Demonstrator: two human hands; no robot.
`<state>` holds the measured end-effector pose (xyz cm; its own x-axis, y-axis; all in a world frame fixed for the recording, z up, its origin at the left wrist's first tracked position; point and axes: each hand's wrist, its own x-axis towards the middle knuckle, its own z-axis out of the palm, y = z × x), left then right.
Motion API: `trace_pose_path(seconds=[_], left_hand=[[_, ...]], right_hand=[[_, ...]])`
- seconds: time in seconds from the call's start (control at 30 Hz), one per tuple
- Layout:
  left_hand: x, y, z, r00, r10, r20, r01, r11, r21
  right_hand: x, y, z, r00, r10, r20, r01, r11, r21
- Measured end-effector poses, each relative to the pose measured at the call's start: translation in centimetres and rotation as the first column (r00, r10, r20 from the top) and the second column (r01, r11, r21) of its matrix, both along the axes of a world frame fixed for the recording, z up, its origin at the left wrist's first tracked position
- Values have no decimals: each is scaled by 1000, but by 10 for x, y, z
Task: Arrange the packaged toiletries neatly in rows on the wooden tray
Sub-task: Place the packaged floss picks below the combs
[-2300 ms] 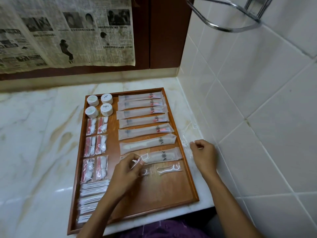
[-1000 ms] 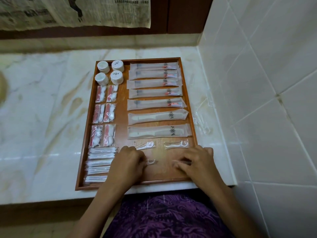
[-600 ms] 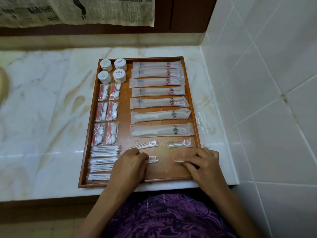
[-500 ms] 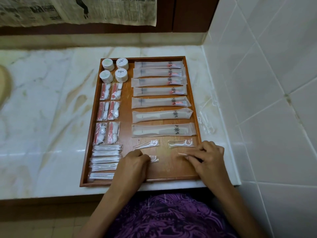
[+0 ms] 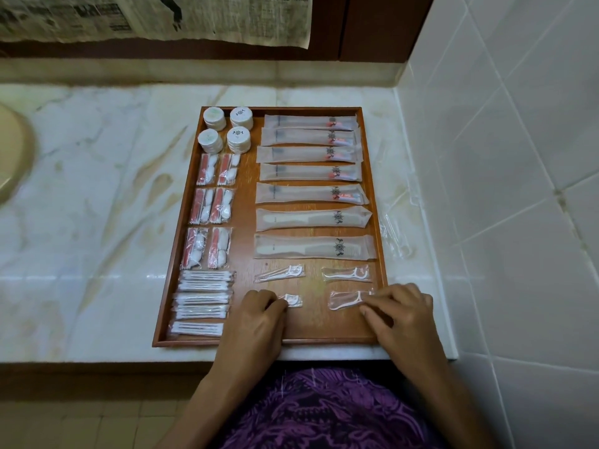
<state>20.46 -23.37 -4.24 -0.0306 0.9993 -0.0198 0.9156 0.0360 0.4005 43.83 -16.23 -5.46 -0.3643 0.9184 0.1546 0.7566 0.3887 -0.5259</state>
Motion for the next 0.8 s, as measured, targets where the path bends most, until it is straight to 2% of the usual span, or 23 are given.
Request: trace_pose_path(seconds=[0.1,0.3,0.8], left_hand=[[1,-2,-4,1000,10,6,-10,1000,23],[2,0,-10,1000,6,-3,-5,998,59],[-1,7,-9,1000,-14,-2,14,998,64]], right_hand=[[2,18,1,998,-58,-8,58,998,2],[3,36,-6,999,-2,33,10,974,-227],[-2,32,-15,992,-118,-49,109,982,-157]])
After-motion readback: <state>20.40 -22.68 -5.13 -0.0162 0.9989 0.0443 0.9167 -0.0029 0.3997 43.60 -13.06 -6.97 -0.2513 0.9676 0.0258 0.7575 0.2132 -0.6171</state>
